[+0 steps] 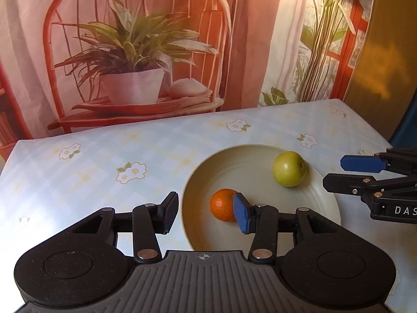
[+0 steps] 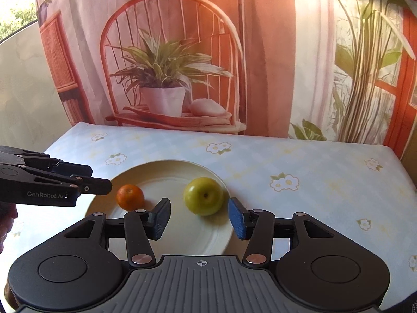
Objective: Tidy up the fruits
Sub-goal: 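Withdraw both tools from the plate back toward the fruit pile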
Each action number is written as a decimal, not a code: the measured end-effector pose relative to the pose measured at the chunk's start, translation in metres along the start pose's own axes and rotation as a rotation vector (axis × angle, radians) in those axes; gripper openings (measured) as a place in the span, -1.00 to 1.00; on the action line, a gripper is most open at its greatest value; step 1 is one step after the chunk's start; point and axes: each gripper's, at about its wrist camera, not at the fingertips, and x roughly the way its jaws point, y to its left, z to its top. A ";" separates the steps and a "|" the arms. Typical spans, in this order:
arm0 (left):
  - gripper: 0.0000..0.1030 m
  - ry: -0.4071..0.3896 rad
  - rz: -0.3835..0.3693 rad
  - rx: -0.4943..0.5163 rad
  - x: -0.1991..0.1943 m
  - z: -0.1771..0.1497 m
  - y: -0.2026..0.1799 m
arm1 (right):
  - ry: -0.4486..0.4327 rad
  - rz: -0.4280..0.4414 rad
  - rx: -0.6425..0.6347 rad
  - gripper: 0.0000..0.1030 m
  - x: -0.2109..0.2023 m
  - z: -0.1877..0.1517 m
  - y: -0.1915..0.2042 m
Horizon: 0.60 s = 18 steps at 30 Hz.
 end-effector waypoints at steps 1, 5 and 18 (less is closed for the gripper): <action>-0.05 -0.006 0.006 -0.017 -0.008 -0.002 0.002 | -0.008 0.000 0.006 -0.11 -0.008 -0.002 0.001; -0.05 -0.022 0.023 -0.084 -0.038 -0.011 0.011 | -0.032 0.005 0.030 -0.11 -0.034 -0.015 0.008; -0.05 -0.073 0.077 -0.172 -0.116 -0.060 0.016 | -0.030 0.015 0.044 -0.11 -0.085 -0.060 0.045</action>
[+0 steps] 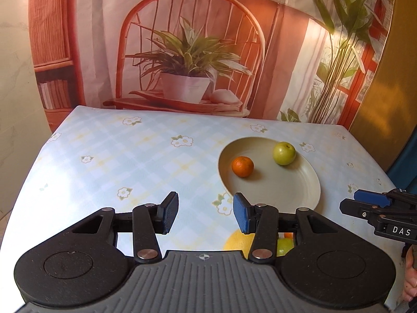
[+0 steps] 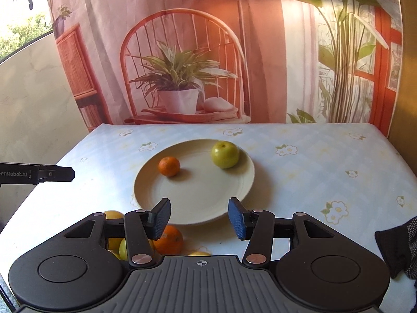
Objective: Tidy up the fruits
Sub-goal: 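Withdraw both tools from the plate back toward the fruit pile, then close the left tool on a red apple in the pile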
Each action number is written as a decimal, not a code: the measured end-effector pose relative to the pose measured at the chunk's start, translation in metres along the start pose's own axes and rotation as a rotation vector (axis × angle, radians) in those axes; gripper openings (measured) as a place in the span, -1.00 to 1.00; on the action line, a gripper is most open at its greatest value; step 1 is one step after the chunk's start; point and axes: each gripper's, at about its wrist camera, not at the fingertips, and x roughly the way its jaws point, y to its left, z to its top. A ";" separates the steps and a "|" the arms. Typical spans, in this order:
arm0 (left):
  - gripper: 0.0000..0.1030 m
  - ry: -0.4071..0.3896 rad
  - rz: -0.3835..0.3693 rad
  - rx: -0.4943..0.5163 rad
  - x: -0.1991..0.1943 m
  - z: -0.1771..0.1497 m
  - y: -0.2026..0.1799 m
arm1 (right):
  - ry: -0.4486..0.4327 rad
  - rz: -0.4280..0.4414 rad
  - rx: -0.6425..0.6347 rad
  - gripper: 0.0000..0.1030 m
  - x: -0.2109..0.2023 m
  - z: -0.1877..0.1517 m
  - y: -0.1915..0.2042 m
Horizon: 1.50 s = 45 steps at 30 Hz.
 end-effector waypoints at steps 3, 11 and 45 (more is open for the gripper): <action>-0.05 -0.001 0.004 -0.015 -0.011 -0.011 0.001 | 0.009 0.006 -0.008 -0.11 -0.007 -0.010 0.009; -0.05 -0.002 0.004 -0.050 -0.029 -0.040 0.001 | 0.006 0.007 -0.032 -0.11 -0.024 -0.027 0.025; -0.06 0.002 -0.130 0.062 -0.032 -0.081 -0.037 | 0.117 0.096 -0.082 0.00 -0.030 -0.093 0.049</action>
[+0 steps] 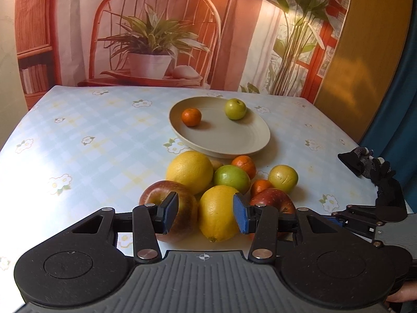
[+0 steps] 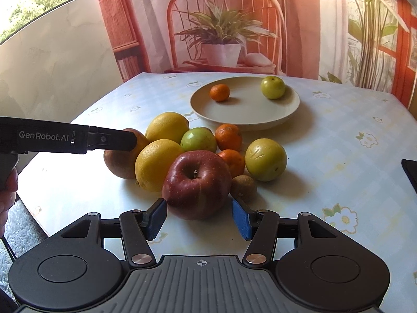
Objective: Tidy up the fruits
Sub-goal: 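Close the left tool on a red apple in the pile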
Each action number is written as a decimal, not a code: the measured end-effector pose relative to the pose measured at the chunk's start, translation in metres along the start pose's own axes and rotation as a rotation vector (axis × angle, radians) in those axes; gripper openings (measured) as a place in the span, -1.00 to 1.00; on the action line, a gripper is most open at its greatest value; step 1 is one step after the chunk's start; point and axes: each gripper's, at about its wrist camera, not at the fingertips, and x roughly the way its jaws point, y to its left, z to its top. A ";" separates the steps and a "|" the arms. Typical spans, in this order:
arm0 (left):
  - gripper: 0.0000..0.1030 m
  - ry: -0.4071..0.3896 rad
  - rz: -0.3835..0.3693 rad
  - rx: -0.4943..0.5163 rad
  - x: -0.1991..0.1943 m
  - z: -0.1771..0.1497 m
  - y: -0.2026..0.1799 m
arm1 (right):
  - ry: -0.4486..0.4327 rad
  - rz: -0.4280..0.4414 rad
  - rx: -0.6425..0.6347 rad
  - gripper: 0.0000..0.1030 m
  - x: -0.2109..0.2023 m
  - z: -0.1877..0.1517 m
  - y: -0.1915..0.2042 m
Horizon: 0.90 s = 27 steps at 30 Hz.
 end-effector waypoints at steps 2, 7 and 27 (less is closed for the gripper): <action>-0.08 -0.001 -0.031 0.013 0.004 0.003 -0.005 | 0.004 0.010 0.005 -0.01 0.003 -0.001 -0.001; -0.16 0.013 -0.134 0.047 0.019 0.006 -0.019 | 0.009 0.018 -0.003 -0.01 0.004 -0.002 -0.002; -0.34 0.111 -0.276 0.019 0.048 0.005 -0.019 | -0.006 0.026 -0.008 0.03 0.010 0.001 -0.002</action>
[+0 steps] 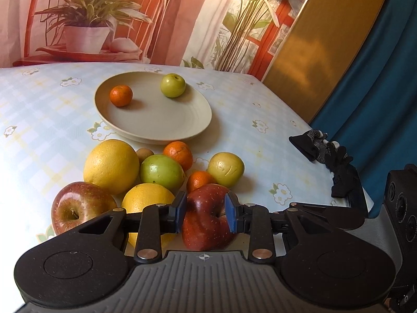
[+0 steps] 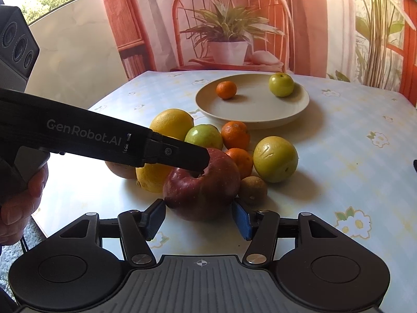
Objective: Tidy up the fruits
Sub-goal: 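Close the left tool on a red apple in the pile, then lift the red apple with the left tool and lower it onto the plate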
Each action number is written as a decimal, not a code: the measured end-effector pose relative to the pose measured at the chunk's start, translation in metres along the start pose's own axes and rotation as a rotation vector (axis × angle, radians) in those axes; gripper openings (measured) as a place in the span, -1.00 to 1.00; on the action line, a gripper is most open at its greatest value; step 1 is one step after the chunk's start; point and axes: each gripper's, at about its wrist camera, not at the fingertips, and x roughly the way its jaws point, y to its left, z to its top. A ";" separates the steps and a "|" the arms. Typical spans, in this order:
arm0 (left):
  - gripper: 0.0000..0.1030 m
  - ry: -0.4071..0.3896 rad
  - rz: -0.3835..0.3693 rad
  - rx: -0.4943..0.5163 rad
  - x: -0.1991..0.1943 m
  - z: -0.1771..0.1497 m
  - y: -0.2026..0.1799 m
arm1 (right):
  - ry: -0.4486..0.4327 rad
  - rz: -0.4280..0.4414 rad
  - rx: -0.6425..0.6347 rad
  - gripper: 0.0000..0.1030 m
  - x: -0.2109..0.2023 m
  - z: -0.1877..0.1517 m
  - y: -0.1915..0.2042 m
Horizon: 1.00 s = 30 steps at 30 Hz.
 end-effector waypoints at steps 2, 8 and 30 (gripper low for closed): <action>-0.35 0.002 -0.002 0.017 -0.001 0.000 -0.002 | -0.001 0.003 0.007 0.05 0.000 -0.001 -0.001; -0.38 -0.003 0.016 0.047 -0.001 0.000 0.000 | -0.012 0.006 0.014 0.00 -0.002 -0.001 -0.002; -0.44 -0.033 0.038 0.063 -0.005 -0.002 -0.009 | -0.052 -0.013 -0.030 0.08 -0.008 0.005 0.004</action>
